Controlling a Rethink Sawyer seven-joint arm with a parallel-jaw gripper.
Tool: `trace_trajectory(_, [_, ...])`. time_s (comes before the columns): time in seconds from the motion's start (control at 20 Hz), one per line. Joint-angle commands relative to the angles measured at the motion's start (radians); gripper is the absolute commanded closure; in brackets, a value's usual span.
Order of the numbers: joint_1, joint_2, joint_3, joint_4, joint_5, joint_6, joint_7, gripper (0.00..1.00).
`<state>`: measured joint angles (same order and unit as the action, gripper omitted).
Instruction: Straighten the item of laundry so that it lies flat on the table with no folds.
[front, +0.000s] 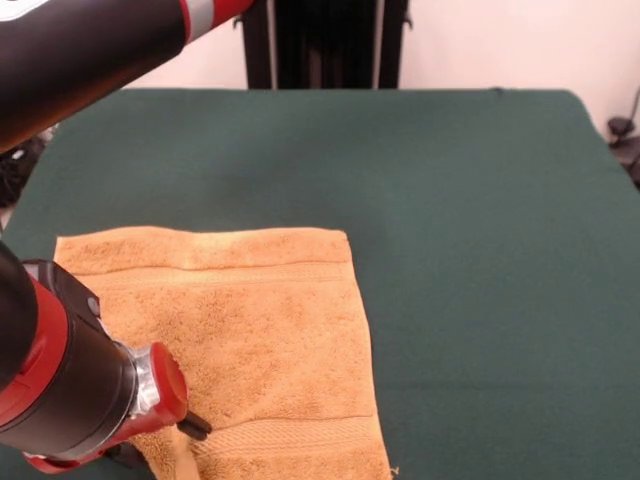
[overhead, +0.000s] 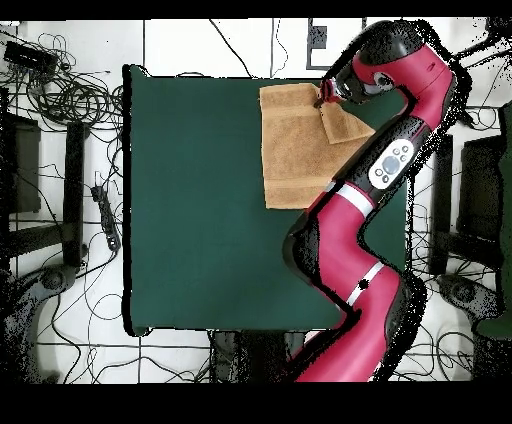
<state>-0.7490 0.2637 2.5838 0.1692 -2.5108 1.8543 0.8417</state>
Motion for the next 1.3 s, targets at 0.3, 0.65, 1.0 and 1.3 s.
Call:
trace_trajectory(0.3, [-0.024,-0.075,-0.331,0.049,0.254,0.054,0.010,0.00])
trace_trajectory(0.65, [-0.058,-0.105,-0.244,-0.057,0.078,0.011,-0.053,0.00])
trace_trajectory(1.0, [-0.086,-0.098,-0.168,-0.068,-0.039,0.017,-0.273,0.00])
trace_trajectory(1.3, [-0.054,-0.112,-0.191,-0.058,0.025,0.097,-0.191,0.00])
